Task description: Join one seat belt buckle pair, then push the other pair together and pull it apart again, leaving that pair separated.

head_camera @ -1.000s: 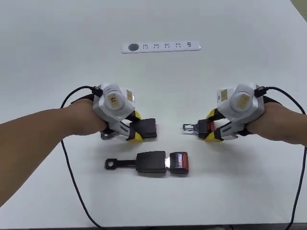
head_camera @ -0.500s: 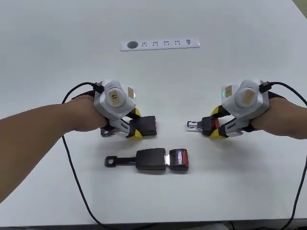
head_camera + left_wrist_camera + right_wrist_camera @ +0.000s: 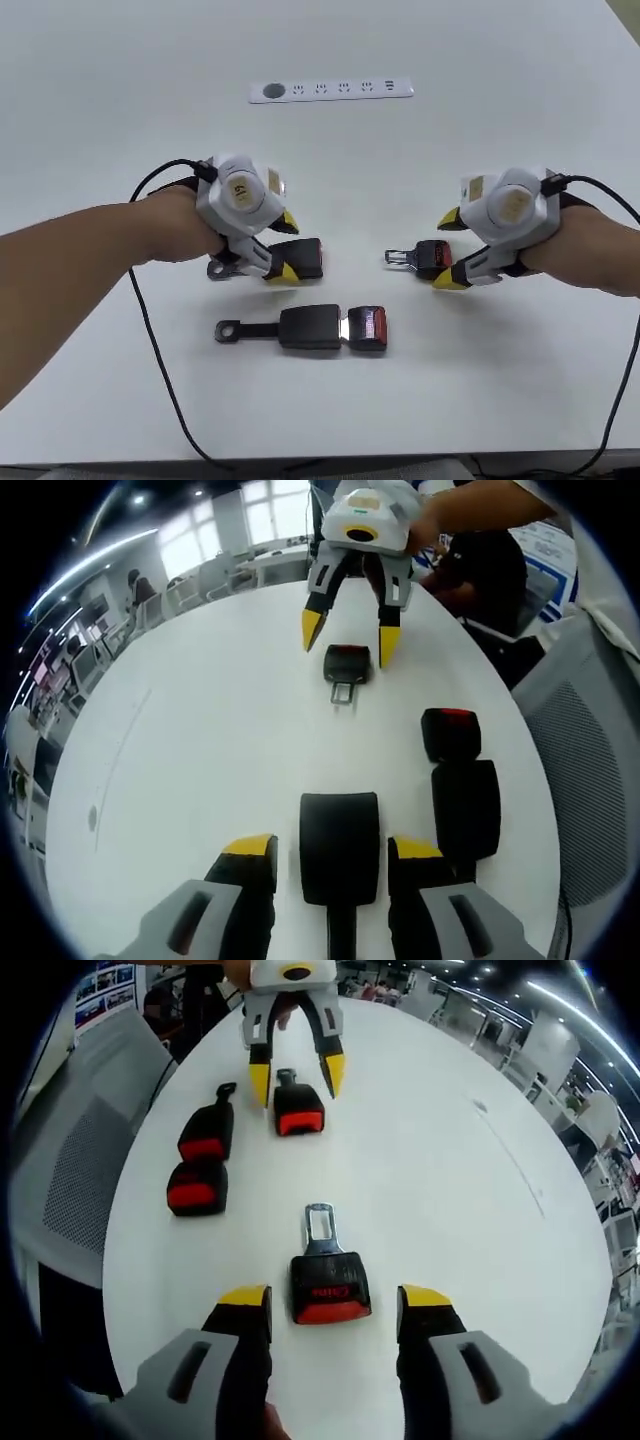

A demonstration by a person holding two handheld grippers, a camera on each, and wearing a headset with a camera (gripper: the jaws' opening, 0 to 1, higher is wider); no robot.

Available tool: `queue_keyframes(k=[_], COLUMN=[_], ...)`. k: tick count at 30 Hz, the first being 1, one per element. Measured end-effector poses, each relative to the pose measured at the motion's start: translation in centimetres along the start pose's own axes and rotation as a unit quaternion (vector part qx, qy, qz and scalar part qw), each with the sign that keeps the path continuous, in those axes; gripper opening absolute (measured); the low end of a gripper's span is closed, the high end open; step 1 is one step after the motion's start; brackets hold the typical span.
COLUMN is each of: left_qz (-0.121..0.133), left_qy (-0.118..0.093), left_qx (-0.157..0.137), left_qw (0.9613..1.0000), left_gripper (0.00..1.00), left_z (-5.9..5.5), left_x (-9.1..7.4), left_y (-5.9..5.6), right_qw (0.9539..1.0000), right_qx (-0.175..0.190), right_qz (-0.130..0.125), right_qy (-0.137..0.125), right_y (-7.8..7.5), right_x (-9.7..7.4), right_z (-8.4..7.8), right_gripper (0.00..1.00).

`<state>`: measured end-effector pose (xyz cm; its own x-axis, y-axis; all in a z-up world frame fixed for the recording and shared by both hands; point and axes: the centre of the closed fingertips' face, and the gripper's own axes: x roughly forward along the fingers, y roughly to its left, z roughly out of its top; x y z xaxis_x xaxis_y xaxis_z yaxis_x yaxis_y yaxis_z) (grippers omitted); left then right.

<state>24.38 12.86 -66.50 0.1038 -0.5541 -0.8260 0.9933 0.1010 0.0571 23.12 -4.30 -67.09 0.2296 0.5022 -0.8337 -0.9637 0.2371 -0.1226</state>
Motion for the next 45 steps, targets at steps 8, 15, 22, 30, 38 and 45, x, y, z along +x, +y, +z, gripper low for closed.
queue_keyframes(k=[8,15,22,30,38,45], left_qz=[0.034,0.054,0.091,0.132,0.151,0.171], left_qy=[-0.04,-0.055,-0.075,-0.077,-0.078,-0.097], left_qx=[-0.027,-0.037,-0.065,-0.115,-0.159,-0.22], left_qw=[0.9983,0.9963,0.9909,0.9816,0.9725,0.9553], left_gripper=[0.49,0.54,0.58,0.7,0.78,0.87], left_z=[1.0,1.1,0.8,-2.0,-5.5,-8.1], left_x=[-2.1,-3.5,-5.7,-8.3,-10.2,-11.6], left_y=[-2.1,-4.1,-6.1,-8.3,-10.0,-10.0], right_qw=[0.9988,0.9967,0.9946,0.9896,0.9841,0.9762], right_qx=[0.026,0.044,0.058,0.101,0.137,0.164], right_qz=[-0.017,-0.031,-0.049,-0.059,-0.069,-0.077], right_qy=[-0.038,-0.06,-0.07,-0.083,-0.09,-0.119], right_y=[2.3,4.3,5.9,7.7,8.5,8.7], right_x=[-2.0,-3.3,-4.9,-5.7,-6.3,-6.9], right_z=[1.3,2.1,2.0,0.8,-0.9,-0.5], right_gripper=[0.5,0.55,0.63,0.71,0.77,0.86])
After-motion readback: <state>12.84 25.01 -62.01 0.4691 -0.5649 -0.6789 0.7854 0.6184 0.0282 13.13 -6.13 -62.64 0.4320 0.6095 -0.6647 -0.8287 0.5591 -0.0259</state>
